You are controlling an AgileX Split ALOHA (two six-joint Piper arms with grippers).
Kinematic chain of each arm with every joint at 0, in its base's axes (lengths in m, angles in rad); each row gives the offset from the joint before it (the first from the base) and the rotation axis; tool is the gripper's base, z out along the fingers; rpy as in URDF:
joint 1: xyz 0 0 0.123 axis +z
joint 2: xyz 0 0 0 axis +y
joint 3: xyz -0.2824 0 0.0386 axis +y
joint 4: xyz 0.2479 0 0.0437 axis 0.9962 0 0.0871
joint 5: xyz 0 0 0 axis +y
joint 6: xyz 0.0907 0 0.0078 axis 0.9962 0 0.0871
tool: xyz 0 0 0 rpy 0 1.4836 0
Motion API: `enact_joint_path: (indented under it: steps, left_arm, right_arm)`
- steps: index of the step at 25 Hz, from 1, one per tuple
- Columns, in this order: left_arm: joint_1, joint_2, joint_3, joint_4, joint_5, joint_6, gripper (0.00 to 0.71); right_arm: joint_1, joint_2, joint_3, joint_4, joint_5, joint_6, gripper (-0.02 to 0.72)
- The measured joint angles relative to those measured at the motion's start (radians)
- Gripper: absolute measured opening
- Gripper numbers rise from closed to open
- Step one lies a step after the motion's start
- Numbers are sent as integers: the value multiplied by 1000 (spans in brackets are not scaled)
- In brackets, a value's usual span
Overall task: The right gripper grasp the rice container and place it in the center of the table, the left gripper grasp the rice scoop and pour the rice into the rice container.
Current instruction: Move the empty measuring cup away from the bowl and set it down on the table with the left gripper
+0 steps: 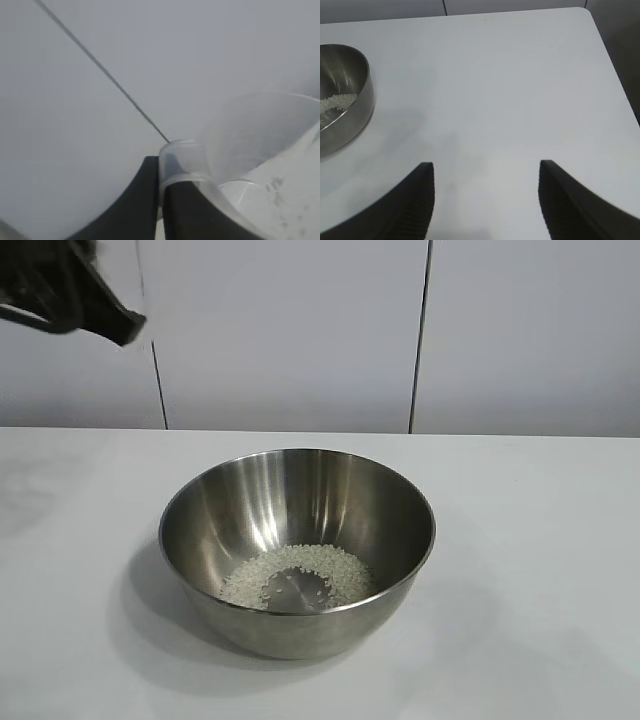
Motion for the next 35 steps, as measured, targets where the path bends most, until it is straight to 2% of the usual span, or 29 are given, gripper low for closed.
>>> enact_joint_path:
  steps: [3, 8, 9, 11, 13, 16, 21, 27, 35]
  left_arm:
    - [98, -22, 76, 119, 38, -258, 7]
    - [267, -15, 203, 529, 59, -717, 7]
    - [302, -2, 225, 631, 47, -799, 7]
    - [361, 34, 254, 756, -5, -921, 7]
    - [398, 86, 278, 834, -78, -1002, 7]
    - [420, 196, 290, 886, -201, -1062, 7]
    - [422, 357, 290, 902, -326, -1079, 7]
    - [422, 468, 290, 903, -336, -1064, 7]
    - [422, 514, 290, 903, -340, -981, 7]
  right_arm:
    - [0, 0, 0, 0, 0, 0, 419]
    - [0, 0, 0, 0, 0, 0, 419]
    - [0, 0, 0, 0, 0, 0, 419]
    - [0, 0, 0, 0, 0, 0, 419]
    - [0, 0, 0, 0, 0, 0, 419]
    - [0, 0, 0, 0, 0, 0, 419]
    - [0, 0, 0, 0, 0, 0, 419]
    - [0, 0, 0, 0, 0, 0, 419]
    - [0, 0, 0, 0, 0, 0, 419]
